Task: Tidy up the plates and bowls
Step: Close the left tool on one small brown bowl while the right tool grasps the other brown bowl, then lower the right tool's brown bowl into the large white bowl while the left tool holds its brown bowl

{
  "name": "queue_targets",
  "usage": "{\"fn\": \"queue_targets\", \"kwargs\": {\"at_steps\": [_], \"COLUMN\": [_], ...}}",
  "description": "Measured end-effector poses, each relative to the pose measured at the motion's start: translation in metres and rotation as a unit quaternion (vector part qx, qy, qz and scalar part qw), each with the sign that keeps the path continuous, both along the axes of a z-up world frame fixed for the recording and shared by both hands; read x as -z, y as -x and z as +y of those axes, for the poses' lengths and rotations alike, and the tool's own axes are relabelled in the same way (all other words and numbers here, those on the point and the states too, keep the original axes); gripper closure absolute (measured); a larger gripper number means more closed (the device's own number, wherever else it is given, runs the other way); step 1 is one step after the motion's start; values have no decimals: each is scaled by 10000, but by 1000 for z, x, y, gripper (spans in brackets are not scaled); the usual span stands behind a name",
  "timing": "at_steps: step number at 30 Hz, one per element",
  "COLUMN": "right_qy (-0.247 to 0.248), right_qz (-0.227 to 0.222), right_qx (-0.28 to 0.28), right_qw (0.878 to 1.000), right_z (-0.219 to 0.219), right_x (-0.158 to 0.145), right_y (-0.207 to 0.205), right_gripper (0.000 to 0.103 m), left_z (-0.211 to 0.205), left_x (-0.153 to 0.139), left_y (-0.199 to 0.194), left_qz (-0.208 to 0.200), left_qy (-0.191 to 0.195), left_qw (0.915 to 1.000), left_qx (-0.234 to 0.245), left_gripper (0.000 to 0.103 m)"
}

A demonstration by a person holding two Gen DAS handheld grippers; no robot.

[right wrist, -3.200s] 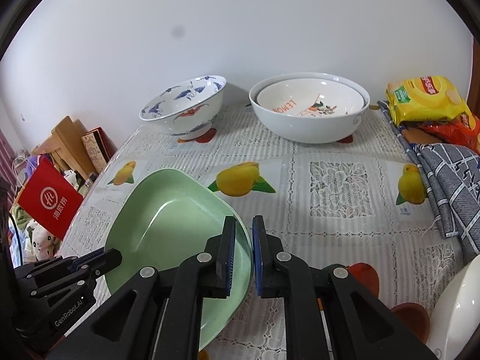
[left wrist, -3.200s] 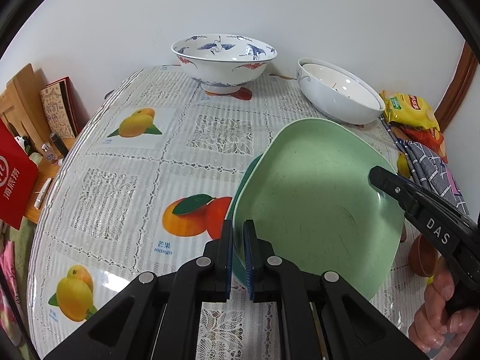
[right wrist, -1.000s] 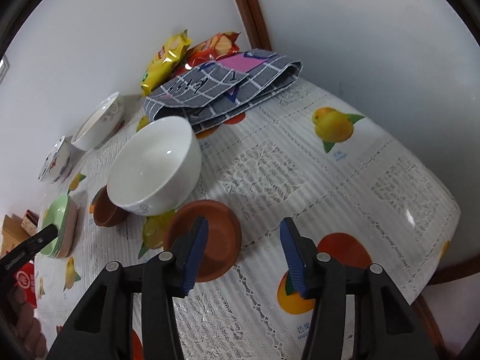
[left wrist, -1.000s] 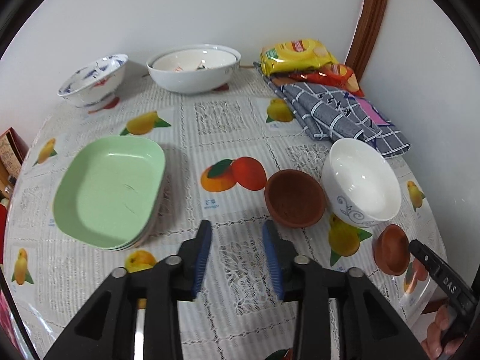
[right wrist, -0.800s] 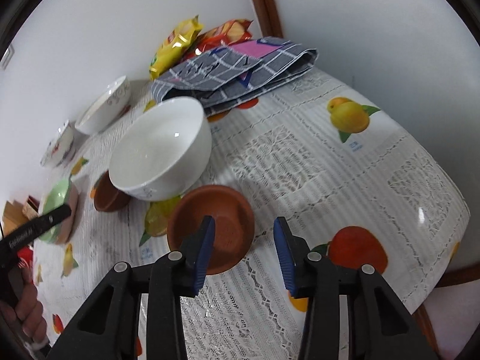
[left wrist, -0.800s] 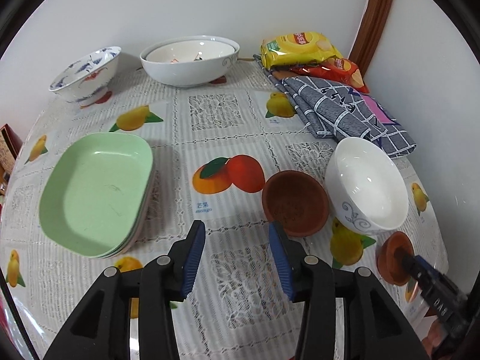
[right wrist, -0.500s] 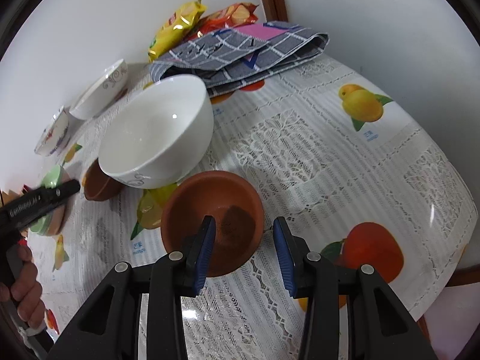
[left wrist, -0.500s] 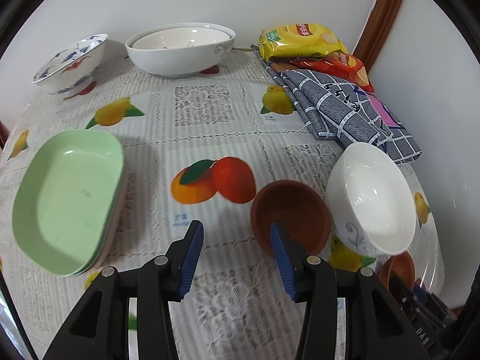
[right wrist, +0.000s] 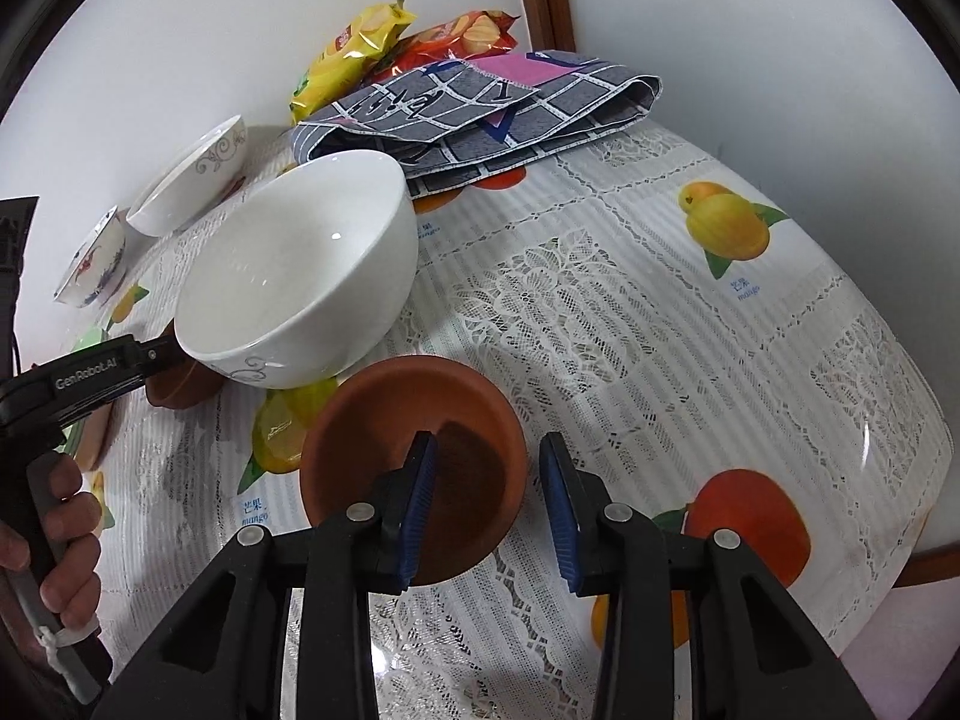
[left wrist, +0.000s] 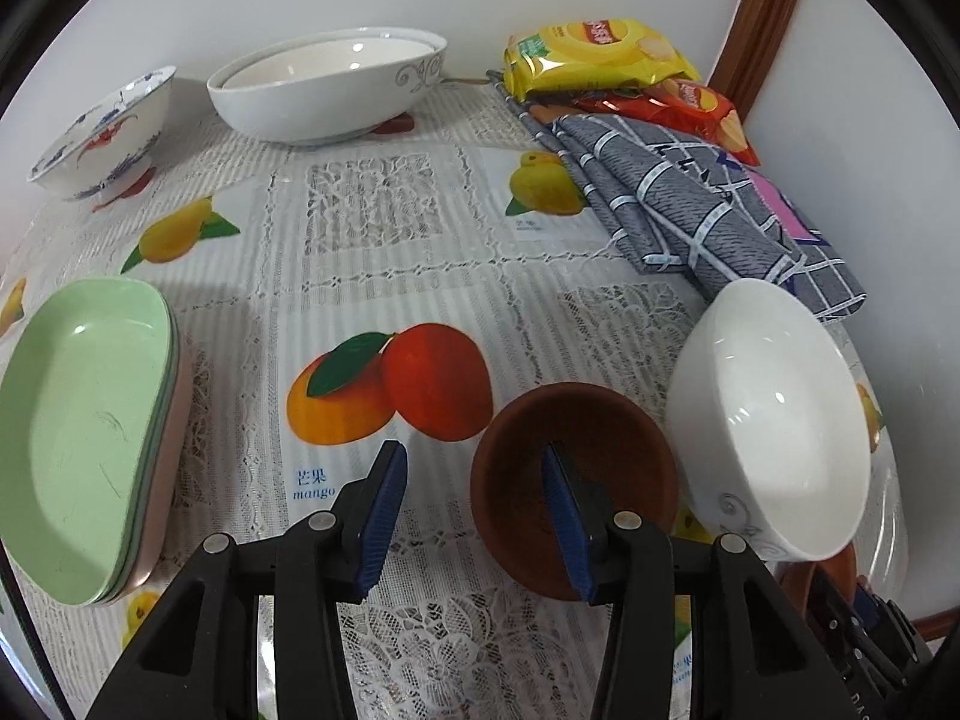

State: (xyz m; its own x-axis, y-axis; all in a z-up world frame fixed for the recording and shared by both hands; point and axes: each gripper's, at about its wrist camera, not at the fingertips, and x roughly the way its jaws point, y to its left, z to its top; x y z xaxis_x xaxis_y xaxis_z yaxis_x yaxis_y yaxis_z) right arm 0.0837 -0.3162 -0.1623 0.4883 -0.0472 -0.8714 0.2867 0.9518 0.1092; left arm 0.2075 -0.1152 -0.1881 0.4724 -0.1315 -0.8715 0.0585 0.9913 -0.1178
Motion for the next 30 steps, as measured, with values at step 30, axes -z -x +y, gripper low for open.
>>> {"fn": "queue_targets", "kwargs": {"at_steps": [30], "right_qy": [-243], "right_qz": [-201], "right_qx": [199], "right_qw": [9993], "right_z": [-7], "right_x": [-1], "right_y": [2], "right_gripper": [91], "left_z": [-4], "left_x": [0], "left_y": [-1], "left_qz": [4], "left_qy": [269], "left_qw": [9990], "left_qx": [346], "left_gripper": [93]}}
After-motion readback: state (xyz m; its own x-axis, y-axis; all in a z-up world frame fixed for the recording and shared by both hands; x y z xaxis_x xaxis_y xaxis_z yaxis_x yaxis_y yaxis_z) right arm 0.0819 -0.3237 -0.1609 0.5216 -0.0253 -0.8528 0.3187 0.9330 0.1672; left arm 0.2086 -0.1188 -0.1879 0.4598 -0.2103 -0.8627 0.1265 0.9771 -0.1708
